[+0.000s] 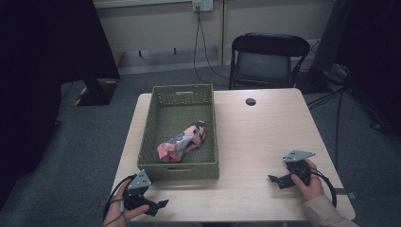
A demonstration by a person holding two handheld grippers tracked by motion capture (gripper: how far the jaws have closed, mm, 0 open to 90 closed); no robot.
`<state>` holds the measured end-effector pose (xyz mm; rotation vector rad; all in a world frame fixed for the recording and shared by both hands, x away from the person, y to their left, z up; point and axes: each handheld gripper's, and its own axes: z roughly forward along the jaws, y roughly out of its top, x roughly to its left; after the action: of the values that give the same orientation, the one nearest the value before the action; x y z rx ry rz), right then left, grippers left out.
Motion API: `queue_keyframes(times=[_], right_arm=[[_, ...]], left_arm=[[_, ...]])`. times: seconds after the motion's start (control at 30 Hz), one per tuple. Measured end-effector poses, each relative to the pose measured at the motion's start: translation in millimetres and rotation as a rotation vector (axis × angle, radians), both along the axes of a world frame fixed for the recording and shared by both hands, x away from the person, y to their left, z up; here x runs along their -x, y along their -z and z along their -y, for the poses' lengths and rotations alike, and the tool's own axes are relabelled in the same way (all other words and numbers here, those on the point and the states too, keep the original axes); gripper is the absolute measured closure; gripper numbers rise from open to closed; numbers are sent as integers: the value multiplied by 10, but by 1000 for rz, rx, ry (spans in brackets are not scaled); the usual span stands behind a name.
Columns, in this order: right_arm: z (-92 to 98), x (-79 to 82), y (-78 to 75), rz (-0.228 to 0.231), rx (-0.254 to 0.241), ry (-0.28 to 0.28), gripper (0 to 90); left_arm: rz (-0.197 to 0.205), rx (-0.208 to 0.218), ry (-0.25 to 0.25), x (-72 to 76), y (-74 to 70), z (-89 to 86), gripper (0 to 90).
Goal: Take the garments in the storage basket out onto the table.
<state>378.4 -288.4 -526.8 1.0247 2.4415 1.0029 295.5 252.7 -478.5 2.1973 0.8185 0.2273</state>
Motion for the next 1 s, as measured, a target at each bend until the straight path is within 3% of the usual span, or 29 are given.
queue_keyframes(times=[0.43, 0.67, 0.73, 1.0], right_arm=[[0, 0, 0, 0, 0, 0, 0], [0, 0, 0, 1, 0, -1, 0], [0, 0, 0, 1, 0, 0, 0], [0, 0, 0, 0, 0, 0, 0]], left_arm=[[-3, 37, -17, 0, -233, -71, 43], [10, 44, -21, -25, -444, -65, 45], [14, 66, -16, -30, -519, -54, 45], [30, 39, 0, -65, -714, -4, 47]])
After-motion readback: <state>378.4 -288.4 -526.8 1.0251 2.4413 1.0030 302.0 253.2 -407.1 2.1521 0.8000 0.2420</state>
